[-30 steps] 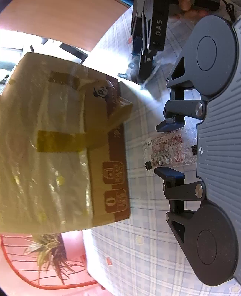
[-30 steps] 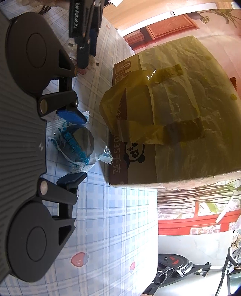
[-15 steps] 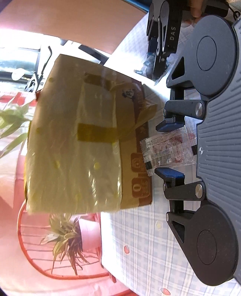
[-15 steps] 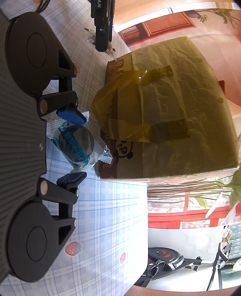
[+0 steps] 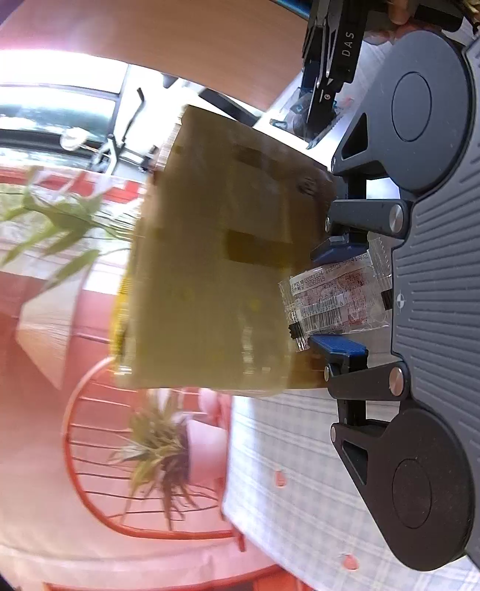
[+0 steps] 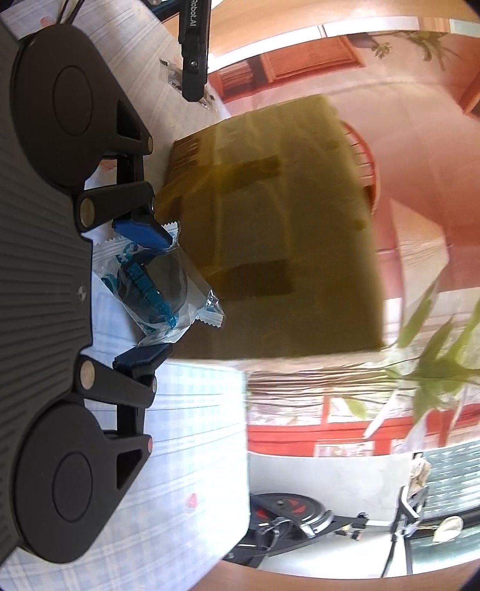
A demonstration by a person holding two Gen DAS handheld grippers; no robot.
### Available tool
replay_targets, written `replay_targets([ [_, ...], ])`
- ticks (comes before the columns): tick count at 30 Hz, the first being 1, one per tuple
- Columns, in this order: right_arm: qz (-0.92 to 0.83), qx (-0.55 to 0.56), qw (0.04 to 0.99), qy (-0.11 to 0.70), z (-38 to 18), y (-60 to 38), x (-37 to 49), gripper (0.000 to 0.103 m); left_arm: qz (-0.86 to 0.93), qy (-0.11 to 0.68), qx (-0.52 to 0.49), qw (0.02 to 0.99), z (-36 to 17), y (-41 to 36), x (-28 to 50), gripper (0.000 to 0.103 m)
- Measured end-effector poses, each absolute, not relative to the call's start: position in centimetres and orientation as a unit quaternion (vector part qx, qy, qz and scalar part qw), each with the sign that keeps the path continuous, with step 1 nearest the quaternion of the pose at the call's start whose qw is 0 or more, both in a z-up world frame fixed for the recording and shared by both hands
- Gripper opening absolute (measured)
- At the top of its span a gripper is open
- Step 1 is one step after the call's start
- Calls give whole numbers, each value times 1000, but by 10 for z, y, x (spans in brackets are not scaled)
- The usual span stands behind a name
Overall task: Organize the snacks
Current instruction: 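Lift both held snacks over the box and open both grippers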
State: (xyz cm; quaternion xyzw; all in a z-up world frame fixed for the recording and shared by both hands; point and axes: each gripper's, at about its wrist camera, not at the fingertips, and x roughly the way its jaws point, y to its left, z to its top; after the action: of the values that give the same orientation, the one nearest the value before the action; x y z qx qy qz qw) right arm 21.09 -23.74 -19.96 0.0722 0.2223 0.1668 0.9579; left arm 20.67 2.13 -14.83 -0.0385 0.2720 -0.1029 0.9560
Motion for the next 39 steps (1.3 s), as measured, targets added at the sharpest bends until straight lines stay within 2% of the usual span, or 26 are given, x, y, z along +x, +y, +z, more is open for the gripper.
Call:
replay_targets([
  [10, 202, 76, 966, 139, -123, -232, 215, 58, -140, 177, -24, 974, -64, 17, 214, 44],
  [15, 216, 67, 967, 117, -84, -225, 239, 58, -155, 156, -23, 975, -27, 4, 238, 45],
  [19, 199, 59, 970, 128, -64, -215, 282, 58, -165, 169, -34, 971, -11, -6, 282, 45],
  [26, 160, 84, 966, 183, -64, -201, 356, 58, -145, 202, -24, 968, -19, -18, 351, 47],
  [30, 142, 90, 963, 209, -66, -199, 377, 62, -131, 217, -3, 967, -24, -17, 367, 58],
  [31, 136, 88, 964, 210, -66, -199, 379, 62, -121, 220, 2, 968, -24, -15, 368, 68],
  [32, 131, 86, 965, 208, -65, -200, 379, 66, -115, 220, 4, 969, -23, -14, 368, 75],
  [33, 127, 84, 967, 206, -64, -200, 378, 75, -112, 215, 3, 970, -22, -11, 365, 77],
  [35, 129, 84, 968, 196, -60, -203, 372, 83, -112, 210, 0, 971, -19, -6, 358, 85],
  [39, 130, 70, 970, 195, -52, -205, 356, 91, -110, 209, -9, 972, -12, 2, 341, 88],
])
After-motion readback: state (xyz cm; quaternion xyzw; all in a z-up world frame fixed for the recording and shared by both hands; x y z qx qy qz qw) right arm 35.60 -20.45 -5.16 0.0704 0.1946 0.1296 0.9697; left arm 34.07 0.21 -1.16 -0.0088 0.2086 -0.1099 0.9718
